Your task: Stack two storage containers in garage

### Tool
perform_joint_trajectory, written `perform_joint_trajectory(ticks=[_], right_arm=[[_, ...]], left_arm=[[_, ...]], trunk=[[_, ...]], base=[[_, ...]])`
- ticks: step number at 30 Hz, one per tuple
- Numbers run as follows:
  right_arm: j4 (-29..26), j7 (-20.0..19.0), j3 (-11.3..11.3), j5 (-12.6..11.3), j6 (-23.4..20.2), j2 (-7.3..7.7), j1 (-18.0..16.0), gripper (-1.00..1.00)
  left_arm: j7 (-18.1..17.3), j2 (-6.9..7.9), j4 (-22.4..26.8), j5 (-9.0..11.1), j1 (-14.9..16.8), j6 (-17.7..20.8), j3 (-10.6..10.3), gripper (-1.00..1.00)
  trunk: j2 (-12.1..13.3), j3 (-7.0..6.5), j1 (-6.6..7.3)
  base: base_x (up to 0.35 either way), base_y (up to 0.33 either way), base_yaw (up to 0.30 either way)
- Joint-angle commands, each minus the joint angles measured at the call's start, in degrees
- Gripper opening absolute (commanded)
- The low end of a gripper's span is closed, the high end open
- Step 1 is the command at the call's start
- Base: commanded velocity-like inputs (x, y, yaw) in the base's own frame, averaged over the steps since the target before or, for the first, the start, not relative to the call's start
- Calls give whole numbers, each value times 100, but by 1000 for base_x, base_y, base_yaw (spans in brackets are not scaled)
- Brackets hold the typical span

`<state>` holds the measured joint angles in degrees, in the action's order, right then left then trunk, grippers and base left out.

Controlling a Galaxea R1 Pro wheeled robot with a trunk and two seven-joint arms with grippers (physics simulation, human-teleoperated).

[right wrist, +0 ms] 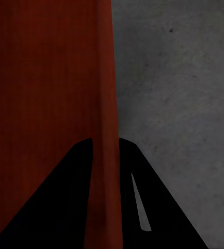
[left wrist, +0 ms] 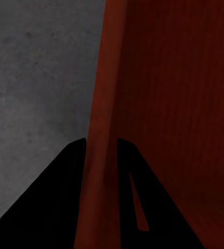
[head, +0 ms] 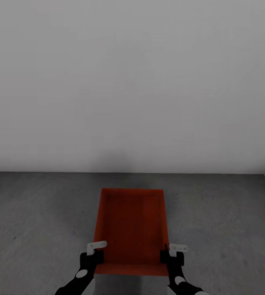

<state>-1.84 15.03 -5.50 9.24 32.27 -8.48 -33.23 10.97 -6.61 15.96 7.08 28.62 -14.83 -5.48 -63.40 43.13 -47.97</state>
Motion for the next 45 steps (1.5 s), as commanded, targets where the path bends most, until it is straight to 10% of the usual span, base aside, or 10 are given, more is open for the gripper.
perform_joint_trajectory(ticks=[1, 45], right_arm=[[-12, -16, -63, 74, 87, 13, -8, -100], [-9, -44, -64, 76, 85, 15, -8, -100]], left_arm=[[-86, 8, -15, 74, 3, 358, -32, -100], [-93, 6, -23, 76, 4, 370, -36, -100]], trunk=[[-3, 3, 0], [-3, 3, 0]], base=[[-21, -42, 0], [-4, -7, 41]])
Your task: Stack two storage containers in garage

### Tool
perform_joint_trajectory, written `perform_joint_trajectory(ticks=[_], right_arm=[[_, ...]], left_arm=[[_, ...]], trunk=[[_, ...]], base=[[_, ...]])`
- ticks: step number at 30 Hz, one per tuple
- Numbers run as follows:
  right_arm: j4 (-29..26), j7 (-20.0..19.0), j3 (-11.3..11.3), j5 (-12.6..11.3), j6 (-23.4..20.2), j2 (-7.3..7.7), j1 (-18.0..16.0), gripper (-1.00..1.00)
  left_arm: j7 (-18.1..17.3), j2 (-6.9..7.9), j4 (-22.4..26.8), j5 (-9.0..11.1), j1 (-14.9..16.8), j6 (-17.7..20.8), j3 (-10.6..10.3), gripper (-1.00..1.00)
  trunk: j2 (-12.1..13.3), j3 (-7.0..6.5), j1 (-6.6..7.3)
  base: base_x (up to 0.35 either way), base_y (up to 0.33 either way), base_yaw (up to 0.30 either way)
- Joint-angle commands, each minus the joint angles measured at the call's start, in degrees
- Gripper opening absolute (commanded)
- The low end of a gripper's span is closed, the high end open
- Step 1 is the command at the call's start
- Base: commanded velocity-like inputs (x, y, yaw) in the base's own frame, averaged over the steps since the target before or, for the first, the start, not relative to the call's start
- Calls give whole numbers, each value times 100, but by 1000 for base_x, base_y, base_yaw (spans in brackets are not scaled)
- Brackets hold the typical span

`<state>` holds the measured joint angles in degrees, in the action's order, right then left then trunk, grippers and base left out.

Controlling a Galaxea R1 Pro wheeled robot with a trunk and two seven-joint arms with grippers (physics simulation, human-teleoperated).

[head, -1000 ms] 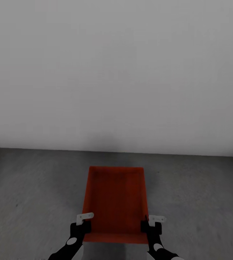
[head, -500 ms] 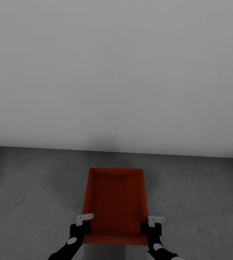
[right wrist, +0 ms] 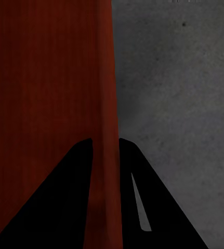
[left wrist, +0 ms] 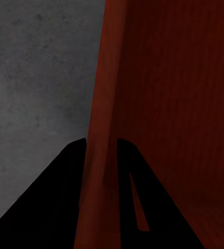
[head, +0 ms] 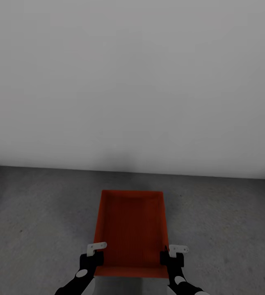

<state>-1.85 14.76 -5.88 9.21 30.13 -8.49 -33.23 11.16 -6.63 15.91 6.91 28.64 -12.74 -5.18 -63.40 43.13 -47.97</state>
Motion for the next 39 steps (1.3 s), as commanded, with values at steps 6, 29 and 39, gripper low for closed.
perform_joint_trajectory(ticks=[6, 29, 39], right_arm=[[-8, -17, -27, 80, 300, 15, -8, -100], [-9, -17, -28, 81, 300, 14, -8, -100], [-8, -17, -28, 78, 300, 18, -8, -100]], left_arm=[[-99, 4, -17, 92, 1, 154, -64, -100], [-96, 4, -9, 100, 1, 141, -62, -100], [-114, 12, -10, 100, 0, 149, -62, -100]], trunk=[[-3, 4, 1], [-3, 4, 1], [-3, 4, 1]], base=[[-128, -186, 0], [-21, -28, 0], [12, 16, 0]])
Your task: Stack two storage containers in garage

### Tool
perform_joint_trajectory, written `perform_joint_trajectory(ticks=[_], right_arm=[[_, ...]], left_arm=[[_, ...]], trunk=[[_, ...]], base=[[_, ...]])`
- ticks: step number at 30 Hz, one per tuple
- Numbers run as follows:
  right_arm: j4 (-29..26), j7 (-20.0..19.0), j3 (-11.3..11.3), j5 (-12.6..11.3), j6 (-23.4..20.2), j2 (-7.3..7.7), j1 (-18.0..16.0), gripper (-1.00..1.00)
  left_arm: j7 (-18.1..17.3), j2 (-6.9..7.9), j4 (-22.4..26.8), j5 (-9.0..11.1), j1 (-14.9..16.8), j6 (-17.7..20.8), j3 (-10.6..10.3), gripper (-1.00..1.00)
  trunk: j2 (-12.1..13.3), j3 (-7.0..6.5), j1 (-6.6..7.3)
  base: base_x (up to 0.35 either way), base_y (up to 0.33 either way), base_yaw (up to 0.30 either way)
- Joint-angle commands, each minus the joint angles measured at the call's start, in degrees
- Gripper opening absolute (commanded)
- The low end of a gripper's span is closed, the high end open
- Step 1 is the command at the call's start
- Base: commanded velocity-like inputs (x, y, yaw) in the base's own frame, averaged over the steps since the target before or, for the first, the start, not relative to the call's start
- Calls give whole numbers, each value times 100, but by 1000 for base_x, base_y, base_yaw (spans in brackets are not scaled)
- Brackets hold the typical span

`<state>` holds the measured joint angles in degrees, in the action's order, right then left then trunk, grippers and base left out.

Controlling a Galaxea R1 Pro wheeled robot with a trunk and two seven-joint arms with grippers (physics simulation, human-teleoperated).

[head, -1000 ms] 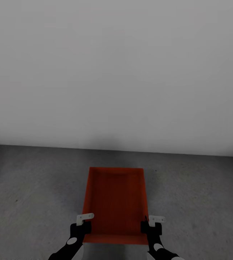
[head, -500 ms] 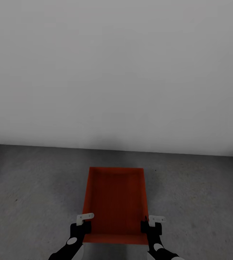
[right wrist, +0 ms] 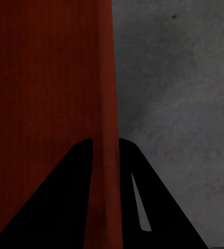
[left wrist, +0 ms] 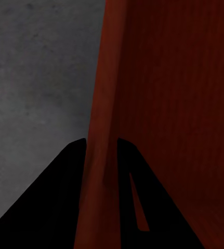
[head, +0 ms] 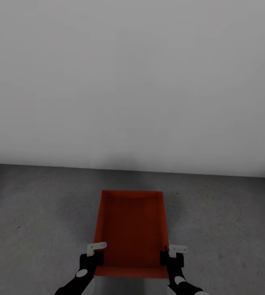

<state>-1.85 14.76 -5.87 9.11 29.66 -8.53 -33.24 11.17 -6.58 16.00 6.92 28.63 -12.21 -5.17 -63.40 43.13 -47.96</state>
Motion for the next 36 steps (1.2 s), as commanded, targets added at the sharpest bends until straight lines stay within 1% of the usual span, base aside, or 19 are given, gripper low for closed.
perform_joint_trajectory(ticks=[1, 8, 26, 36], right_arm=[[-8, -17, -28, 90, 348, 22, -7, -100], [-10, -17, -28, 84, 348, 21, -7, -100], [-9, -17, -28, 82, 347, 21, -7, -100], [-9, -17, -28, 82, 348, 20, -7, -100]], left_arm=[[-115, 8, -22, 99, 1, 95, -64, -100], [-115, 8, -18, 99, 1, 96, -63, -100], [-106, 5, -18, 108, 1, 87, -63, -100], [-107, 6, -18, 108, 2, 87, -65, -100]], trunk=[[-3, 4, -1], [-3, 4, -1], [-3, 4, -1], [-3, 4, -1]], base=[[72, 114, 0], [57, 91, 0], [3, 3, 0], [105, 61, 0]])
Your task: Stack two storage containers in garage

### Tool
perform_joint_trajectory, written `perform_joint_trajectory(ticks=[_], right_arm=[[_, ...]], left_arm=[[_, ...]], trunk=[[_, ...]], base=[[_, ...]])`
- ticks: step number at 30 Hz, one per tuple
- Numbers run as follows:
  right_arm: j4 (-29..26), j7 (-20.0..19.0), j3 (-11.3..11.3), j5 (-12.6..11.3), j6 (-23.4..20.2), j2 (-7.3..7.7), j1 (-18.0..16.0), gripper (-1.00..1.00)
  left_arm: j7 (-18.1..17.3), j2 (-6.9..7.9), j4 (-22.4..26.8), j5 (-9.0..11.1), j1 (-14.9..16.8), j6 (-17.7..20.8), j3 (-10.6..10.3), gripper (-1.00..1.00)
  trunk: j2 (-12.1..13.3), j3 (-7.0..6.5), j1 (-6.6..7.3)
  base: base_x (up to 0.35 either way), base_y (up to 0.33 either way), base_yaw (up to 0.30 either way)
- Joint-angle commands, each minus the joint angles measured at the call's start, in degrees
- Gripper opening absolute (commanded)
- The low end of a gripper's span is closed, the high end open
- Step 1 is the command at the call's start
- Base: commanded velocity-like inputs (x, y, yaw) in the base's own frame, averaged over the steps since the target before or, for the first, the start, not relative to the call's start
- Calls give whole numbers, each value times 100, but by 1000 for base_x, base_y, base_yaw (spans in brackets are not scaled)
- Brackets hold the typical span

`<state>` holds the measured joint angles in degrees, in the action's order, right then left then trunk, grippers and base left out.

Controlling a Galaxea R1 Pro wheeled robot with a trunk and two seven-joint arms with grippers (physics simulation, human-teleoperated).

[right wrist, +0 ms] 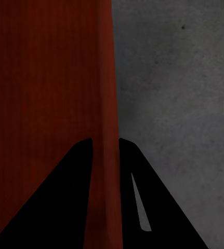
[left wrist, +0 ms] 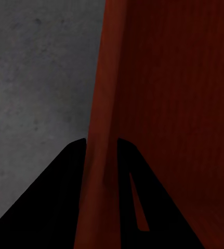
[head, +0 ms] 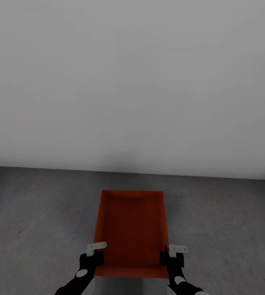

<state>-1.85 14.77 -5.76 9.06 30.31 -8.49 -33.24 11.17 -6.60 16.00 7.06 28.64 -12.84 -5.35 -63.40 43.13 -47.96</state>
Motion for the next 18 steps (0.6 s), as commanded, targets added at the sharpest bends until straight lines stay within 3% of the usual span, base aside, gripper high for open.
perform_joint_trajectory(ticks=[1, 18], right_arm=[[-8, -18, -40, 87, 283, 18, -7, -100], [-9, -18, -40, 95, 283, 16, -7, -100]], left_arm=[[-106, 8, -18, 93, 0, 151, -46, -100], [-75, 2, -23, 102, 1, 152, -45, -100]], trunk=[[-3, 4, 0], [-3, 4, 0]], base=[[30, 18, 0], [4, 2, 0]])
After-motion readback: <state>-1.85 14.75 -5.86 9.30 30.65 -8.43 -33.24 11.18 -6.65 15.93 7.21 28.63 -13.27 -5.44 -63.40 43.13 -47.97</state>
